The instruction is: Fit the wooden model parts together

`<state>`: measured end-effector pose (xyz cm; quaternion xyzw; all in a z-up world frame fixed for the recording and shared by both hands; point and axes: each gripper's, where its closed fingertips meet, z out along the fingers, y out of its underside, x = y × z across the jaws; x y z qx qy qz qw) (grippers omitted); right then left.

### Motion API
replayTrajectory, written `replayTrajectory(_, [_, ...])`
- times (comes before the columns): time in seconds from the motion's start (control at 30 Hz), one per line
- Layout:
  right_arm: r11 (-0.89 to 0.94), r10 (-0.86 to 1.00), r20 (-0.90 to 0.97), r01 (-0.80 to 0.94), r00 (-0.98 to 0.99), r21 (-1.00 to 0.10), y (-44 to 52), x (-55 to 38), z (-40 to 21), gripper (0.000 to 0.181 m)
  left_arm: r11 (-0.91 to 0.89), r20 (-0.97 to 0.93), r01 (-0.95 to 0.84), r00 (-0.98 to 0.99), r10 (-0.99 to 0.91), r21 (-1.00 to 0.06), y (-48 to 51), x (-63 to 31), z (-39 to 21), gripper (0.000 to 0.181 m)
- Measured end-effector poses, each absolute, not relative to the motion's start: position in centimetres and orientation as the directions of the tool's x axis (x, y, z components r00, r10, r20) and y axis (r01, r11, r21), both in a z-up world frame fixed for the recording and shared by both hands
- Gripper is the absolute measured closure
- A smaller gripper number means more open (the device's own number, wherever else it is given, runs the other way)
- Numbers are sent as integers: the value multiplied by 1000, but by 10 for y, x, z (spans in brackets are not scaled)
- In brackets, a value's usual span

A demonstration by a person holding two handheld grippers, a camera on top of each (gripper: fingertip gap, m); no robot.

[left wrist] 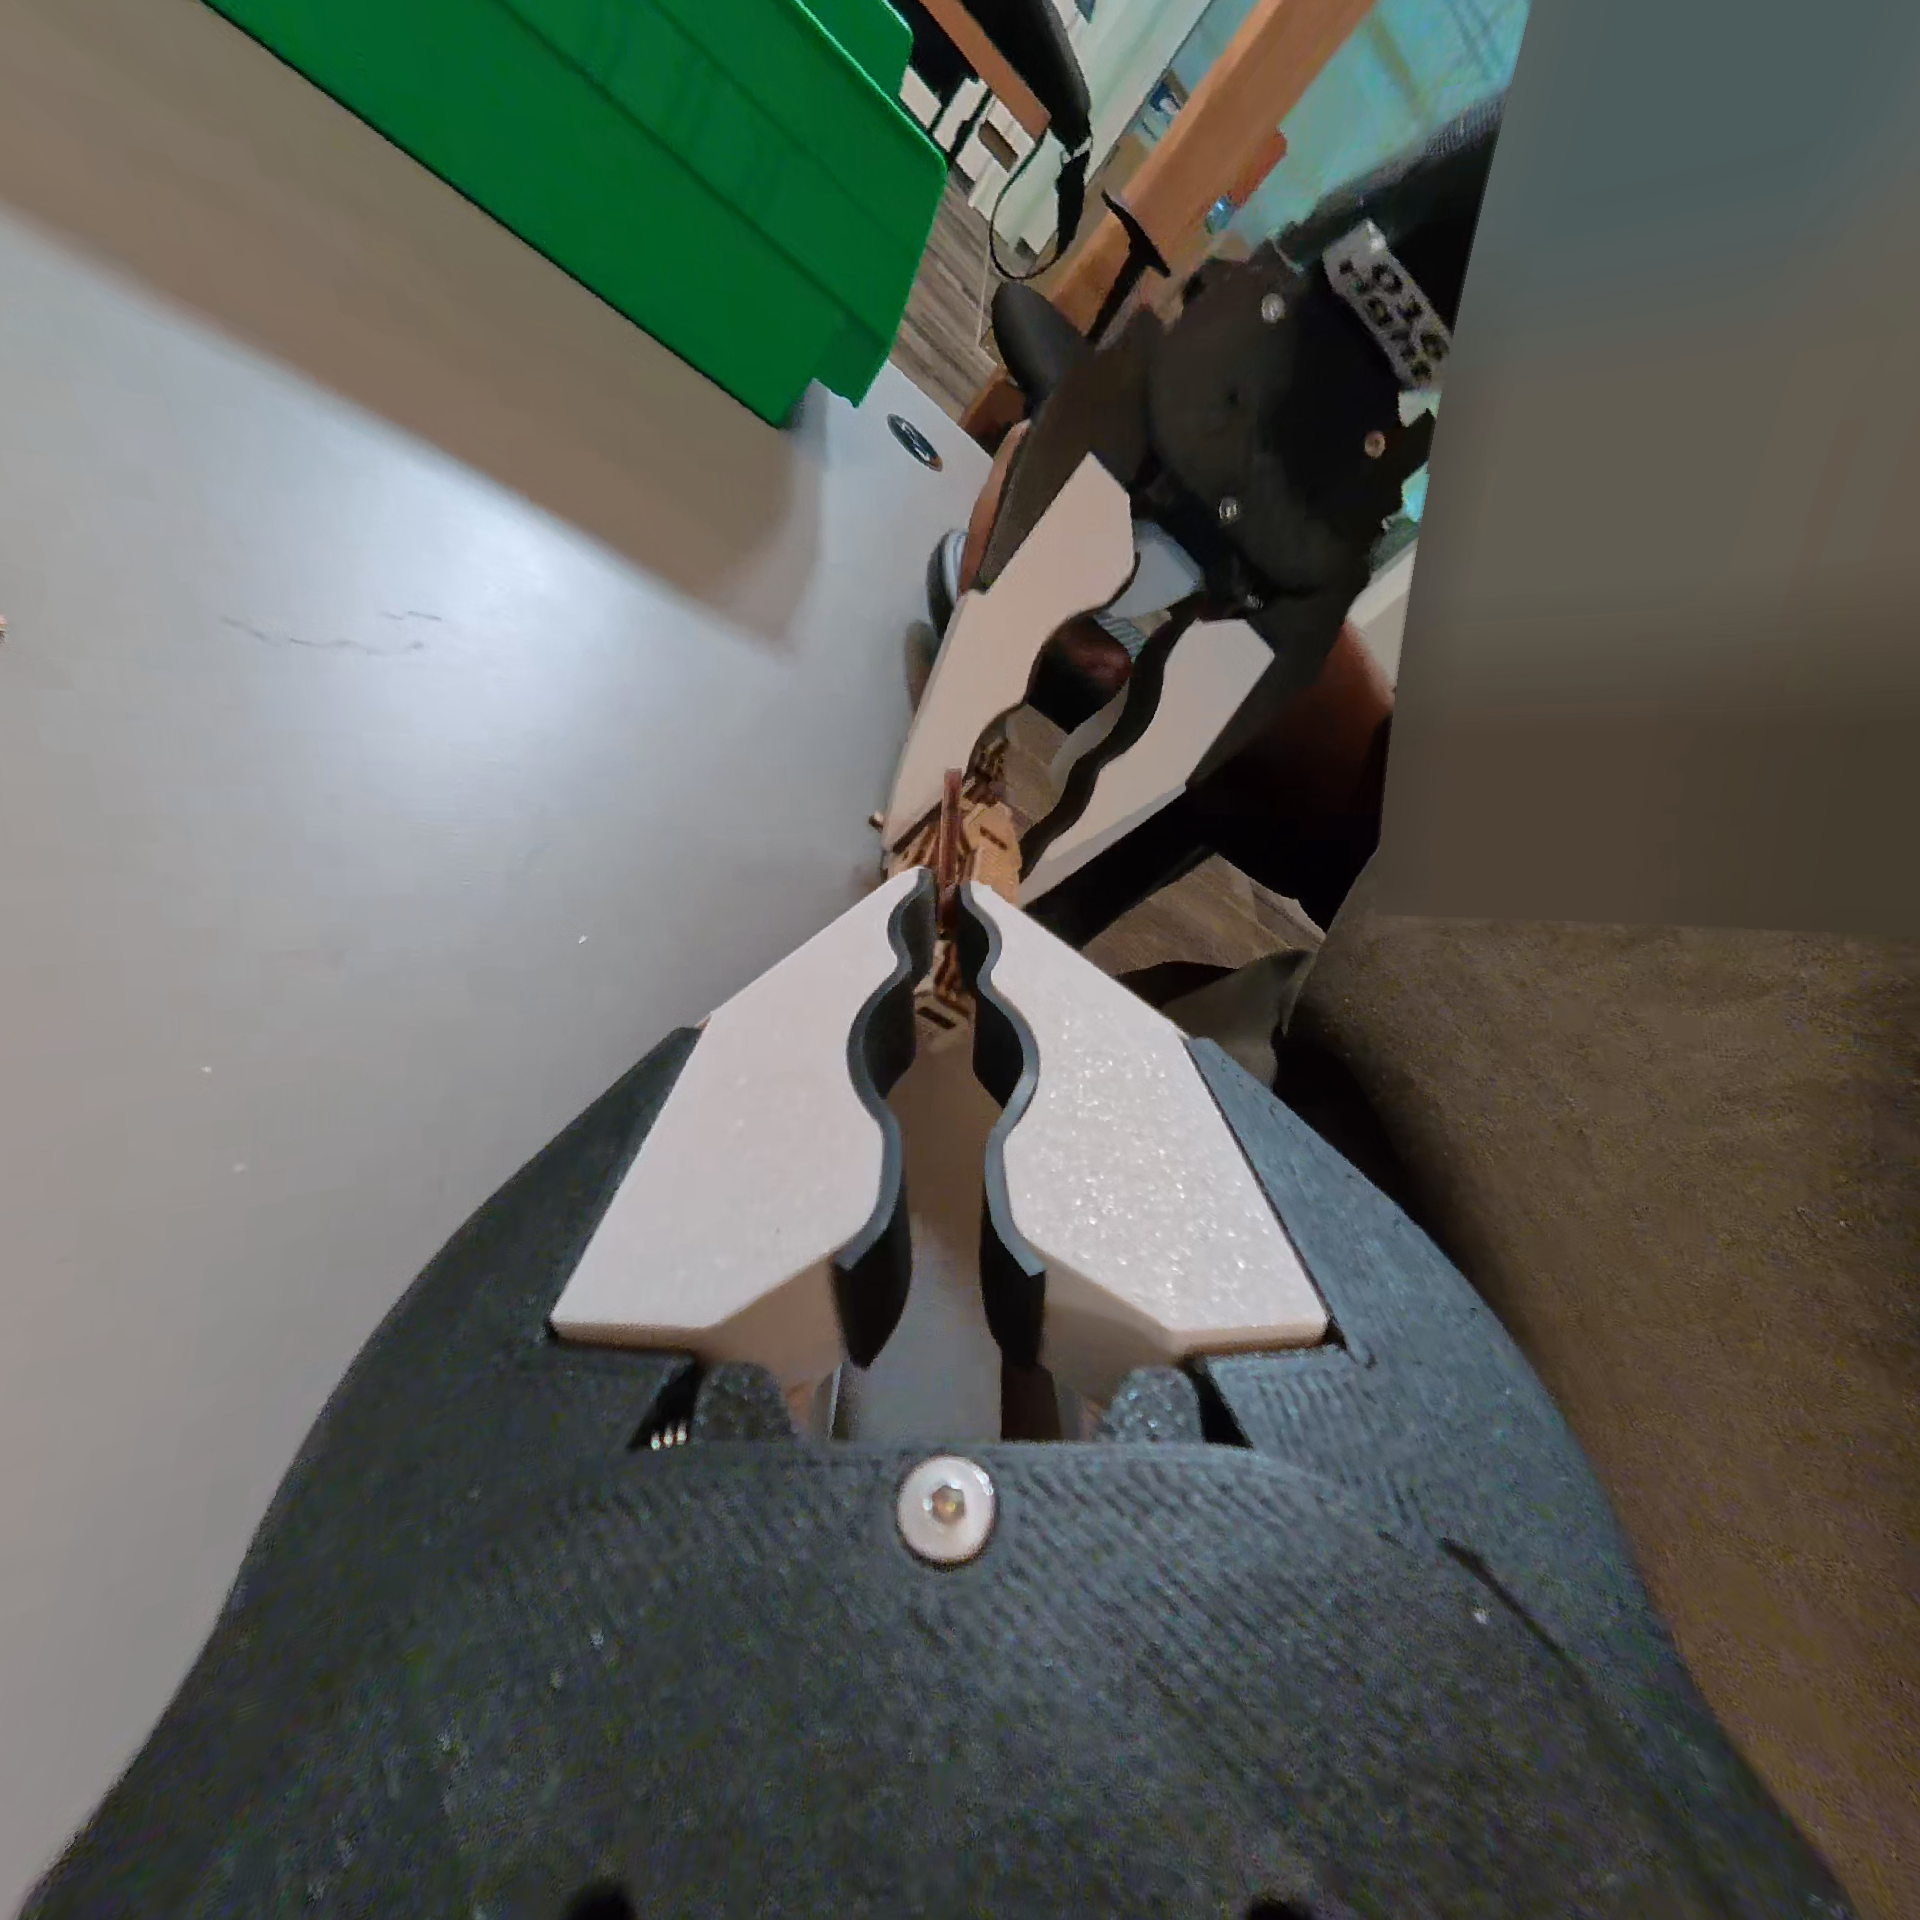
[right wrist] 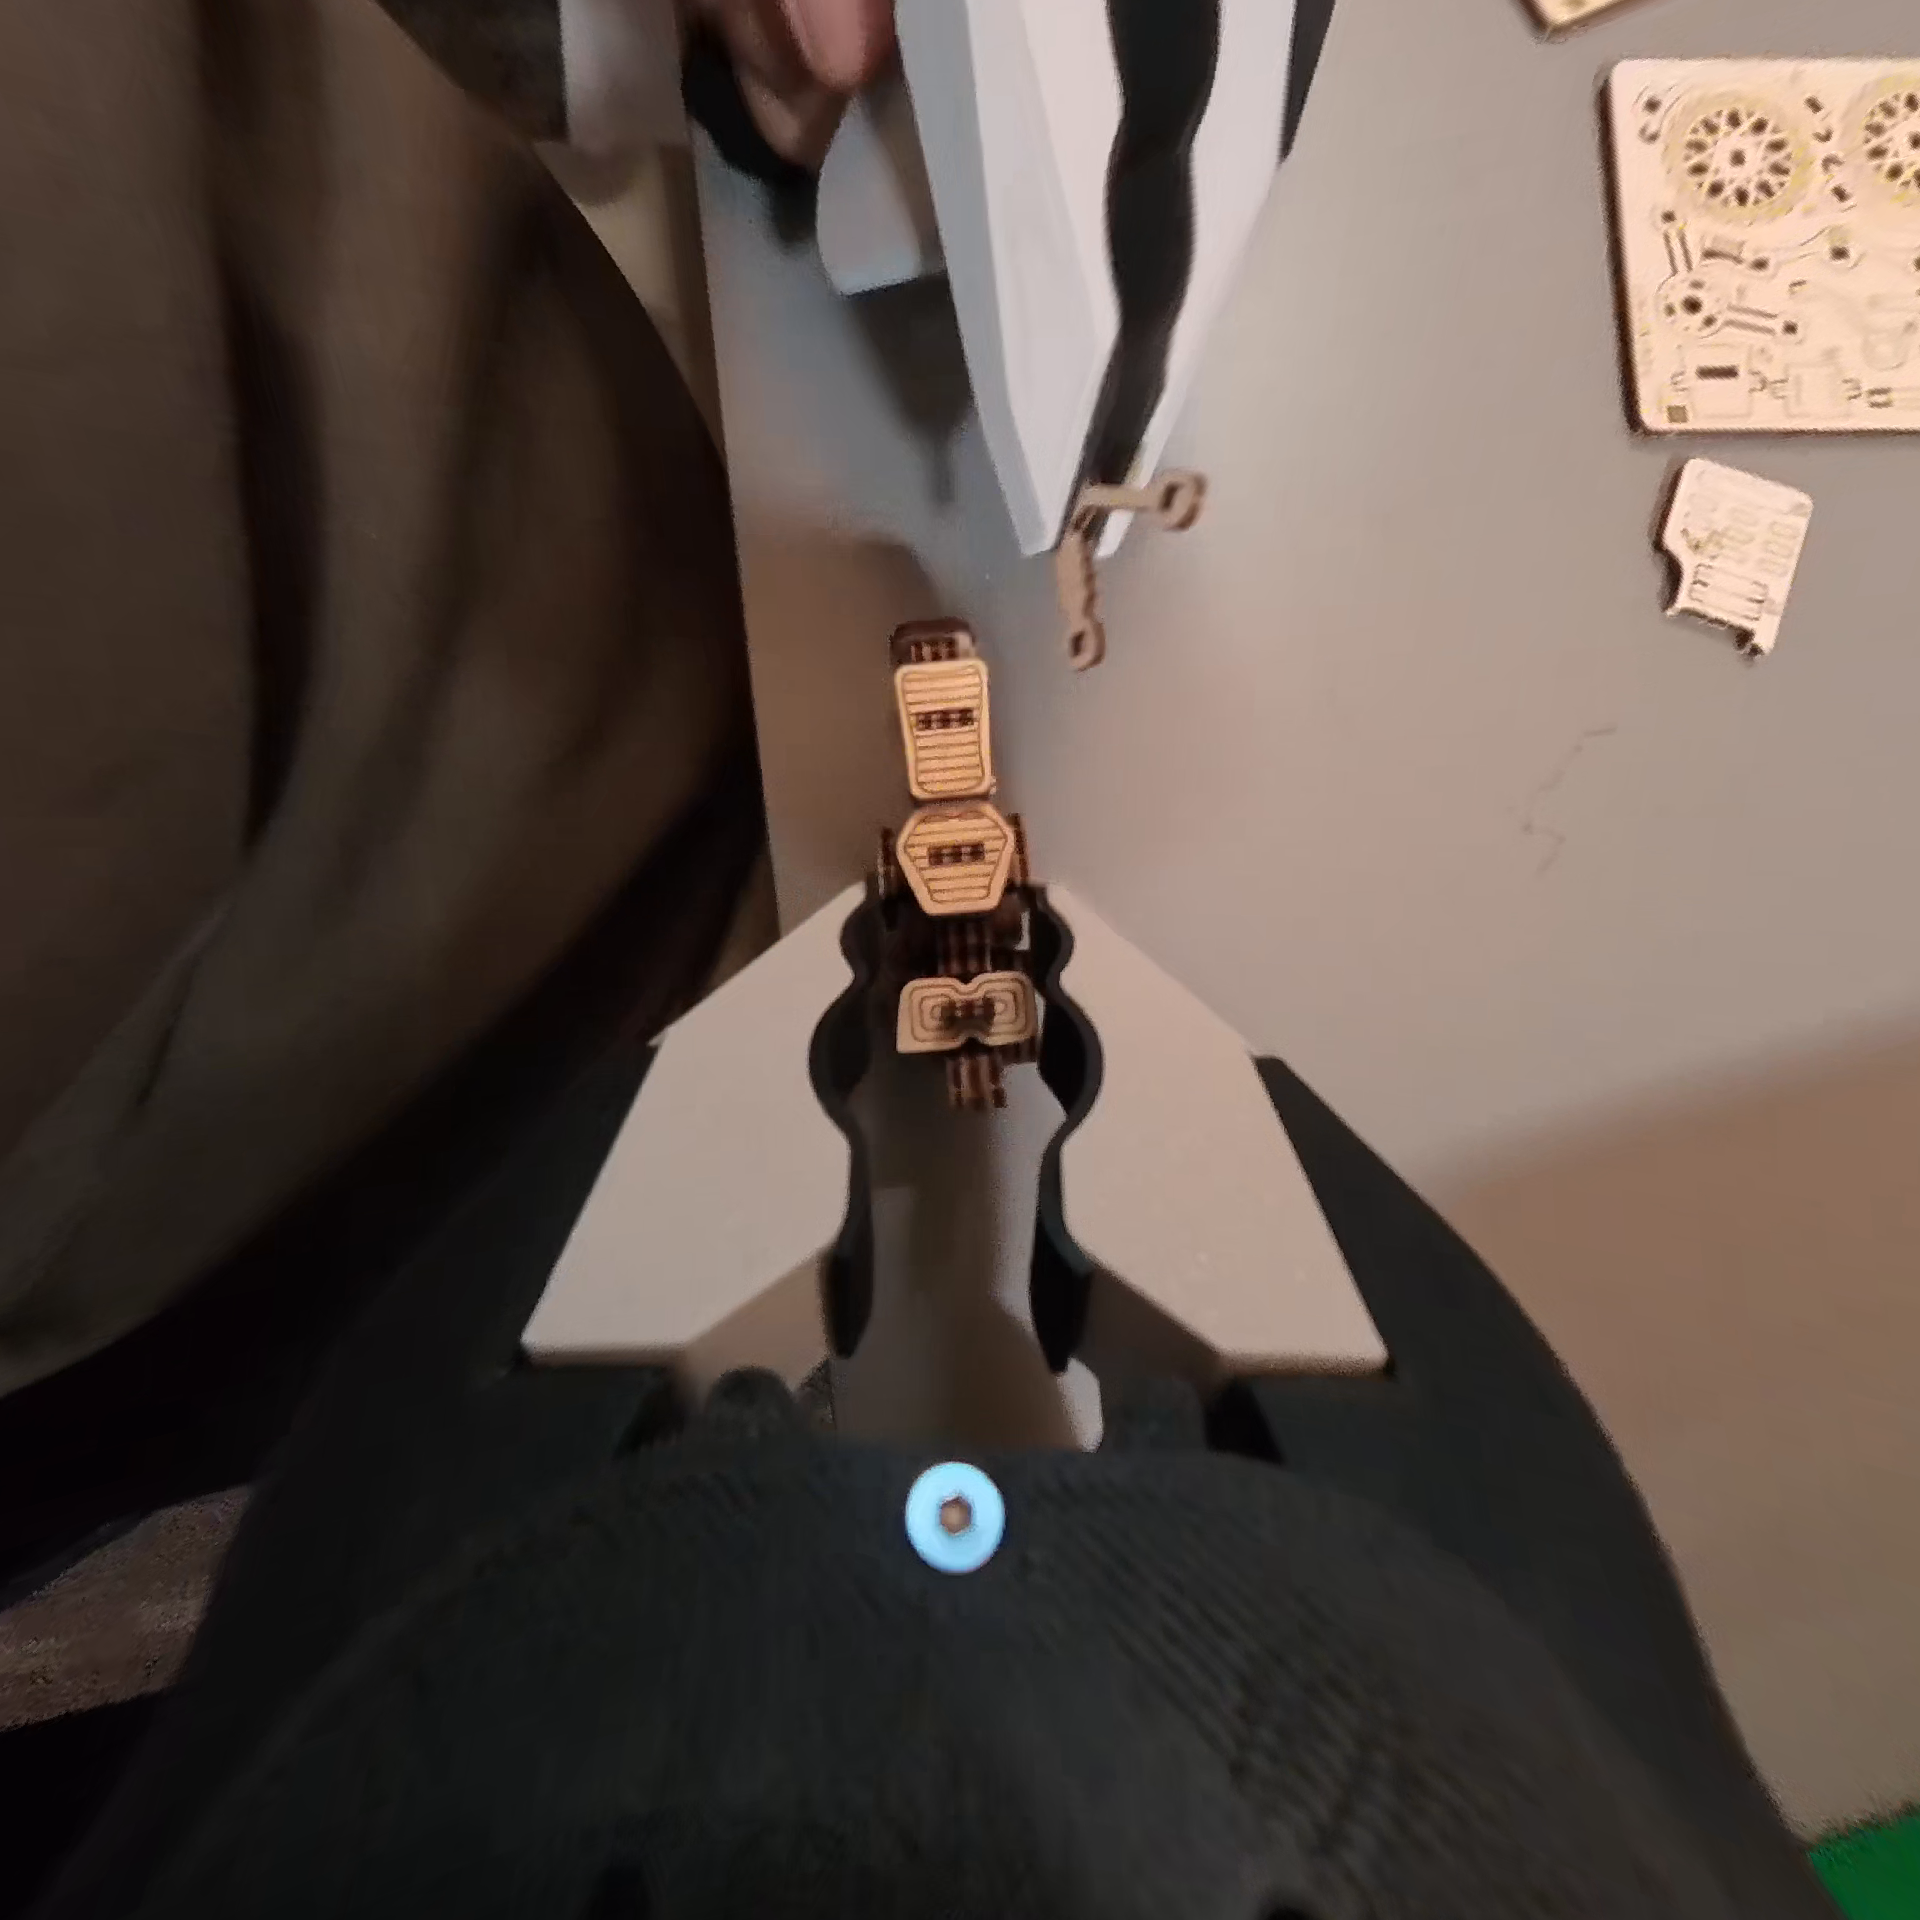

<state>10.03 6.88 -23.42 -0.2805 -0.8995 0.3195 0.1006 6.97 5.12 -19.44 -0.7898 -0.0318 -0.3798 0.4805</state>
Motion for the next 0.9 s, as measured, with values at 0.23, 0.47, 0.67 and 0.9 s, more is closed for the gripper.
replayTrajectory(0.23, [647, 564, 9, 435, -826, -627, 66, 100, -236, 152, -495, 636, 461, 720, -277, -737, 53, 55, -191, 181])
replayTrajectory(0.47, [504, 595, -56, 426, -802, -752, 65, 92, -208, 135, -490, 644, 473, 715, -273, -733, 53, 53, -191, 181])
replayTrajectory(0.67, [244, 690, -170, 447, -704, -861, 80, 68, -176, 155, -440, 588, 424, 724, -360, -792, 51, 62, -178, 181])
replayTrajectory(0.9, [293, 638, -154, 423, -755, -857, 60, 75, -178, 162, -427, 527, 350, 735, -427, -834, 48, 80, -174, 181])
